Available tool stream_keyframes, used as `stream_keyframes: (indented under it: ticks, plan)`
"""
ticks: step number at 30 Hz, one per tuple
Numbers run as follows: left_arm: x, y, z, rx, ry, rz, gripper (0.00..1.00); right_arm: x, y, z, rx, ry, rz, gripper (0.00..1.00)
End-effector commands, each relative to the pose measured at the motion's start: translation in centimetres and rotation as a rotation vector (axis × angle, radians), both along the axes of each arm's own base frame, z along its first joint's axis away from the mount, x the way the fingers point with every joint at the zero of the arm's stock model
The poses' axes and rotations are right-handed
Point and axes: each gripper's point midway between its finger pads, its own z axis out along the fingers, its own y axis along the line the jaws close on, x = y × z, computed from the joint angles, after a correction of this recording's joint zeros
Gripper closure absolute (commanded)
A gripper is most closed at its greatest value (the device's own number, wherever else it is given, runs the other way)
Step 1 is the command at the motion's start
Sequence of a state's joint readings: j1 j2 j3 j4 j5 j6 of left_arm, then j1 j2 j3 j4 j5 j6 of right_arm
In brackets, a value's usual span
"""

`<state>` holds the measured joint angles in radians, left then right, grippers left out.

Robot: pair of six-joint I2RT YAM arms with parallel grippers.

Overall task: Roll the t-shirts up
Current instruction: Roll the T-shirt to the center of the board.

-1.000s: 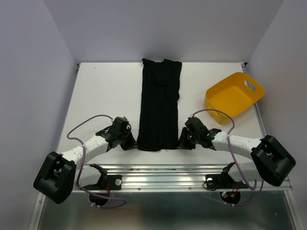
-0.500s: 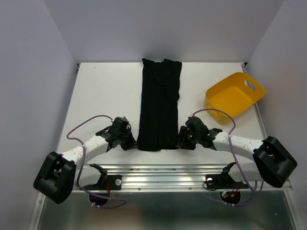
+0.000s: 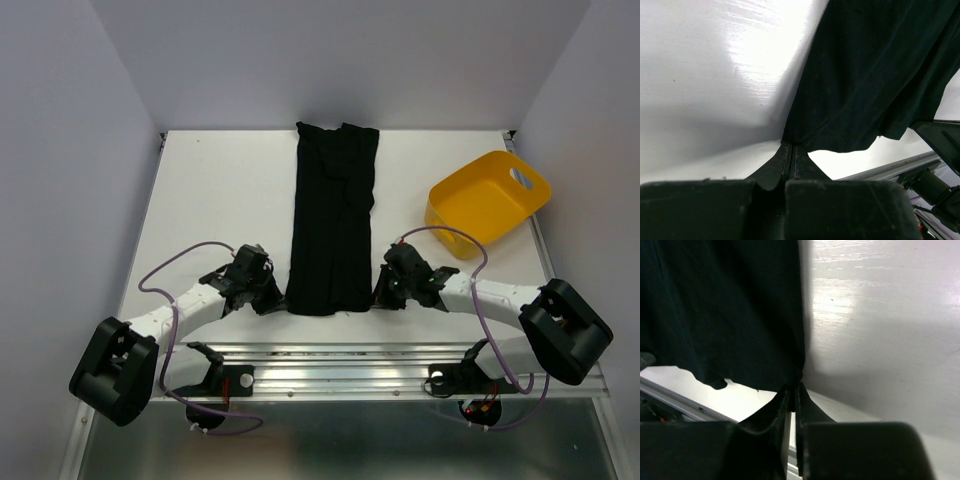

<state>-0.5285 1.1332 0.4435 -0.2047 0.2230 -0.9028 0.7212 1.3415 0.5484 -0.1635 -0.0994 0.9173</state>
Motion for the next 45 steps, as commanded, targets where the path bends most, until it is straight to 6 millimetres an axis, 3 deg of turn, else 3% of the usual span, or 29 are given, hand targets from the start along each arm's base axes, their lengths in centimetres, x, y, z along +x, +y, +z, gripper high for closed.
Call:
stream_keyframes:
  ticks: [1,8,16,25,45]
  plan:
    - [-0.4,0.3,-0.1,0.007,0.0,0.01,1.0,0.7,0.9,1.2,0.043,-0.046,0.015,0.97]
    - [-1.0,1.3,-0.4,0.048,0.029,0.045,1.0,0.6,0.2,1.4,0.008,-0.05,0.01,0.99]
    - [-0.4,1.0,0.9,0.027,0.0,0.062,1.0,0.7,0.2,2.0,0.017,-0.061,-0.002,0.99]
    - [2.4,-0.3,4.0,0.003,-0.064,0.077,1.0,2.4,0.2,4.4,0.003,-0.126,-0.036,0.99]
    - [6.8,-2.4,6.4,-0.03,-0.101,0.105,1.0,6.2,0.6,7.0,-0.059,-0.247,-0.069,0.99]
